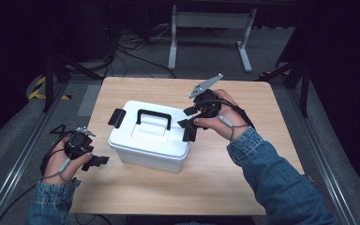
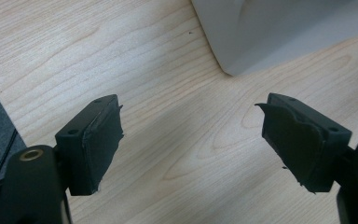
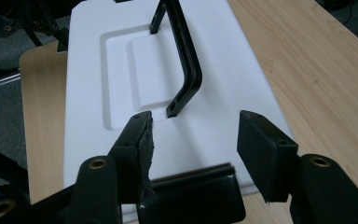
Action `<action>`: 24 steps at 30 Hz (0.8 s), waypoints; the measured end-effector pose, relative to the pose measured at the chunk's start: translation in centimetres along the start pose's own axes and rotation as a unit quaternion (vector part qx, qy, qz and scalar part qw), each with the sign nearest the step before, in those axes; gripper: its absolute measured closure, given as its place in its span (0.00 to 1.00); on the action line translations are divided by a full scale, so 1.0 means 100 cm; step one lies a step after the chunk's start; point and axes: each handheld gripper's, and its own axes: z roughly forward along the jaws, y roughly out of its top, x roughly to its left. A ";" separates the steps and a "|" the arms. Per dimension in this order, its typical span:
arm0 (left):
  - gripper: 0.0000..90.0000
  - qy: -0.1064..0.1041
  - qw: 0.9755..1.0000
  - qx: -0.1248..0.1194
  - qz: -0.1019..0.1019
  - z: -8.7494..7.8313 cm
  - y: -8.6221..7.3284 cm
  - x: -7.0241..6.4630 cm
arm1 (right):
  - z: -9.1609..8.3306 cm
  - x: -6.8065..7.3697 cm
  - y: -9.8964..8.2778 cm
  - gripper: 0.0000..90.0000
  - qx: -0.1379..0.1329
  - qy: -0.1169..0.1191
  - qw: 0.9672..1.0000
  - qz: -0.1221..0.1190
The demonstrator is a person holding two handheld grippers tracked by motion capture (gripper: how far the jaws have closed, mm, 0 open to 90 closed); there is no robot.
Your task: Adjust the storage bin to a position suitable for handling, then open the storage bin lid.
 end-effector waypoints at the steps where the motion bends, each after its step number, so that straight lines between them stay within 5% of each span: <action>1: 0.23 0.001 1.000 0.000 0.001 0.000 0.000 0.000 | 0.001 0.000 0.001 0.52 0.001 0.004 1.000 0.000; 24: 0.23 -0.001 1.000 0.000 0.000 0.001 0.001 0.000 | 0.053 0.004 0.020 0.54 0.023 0.034 0.999 0.006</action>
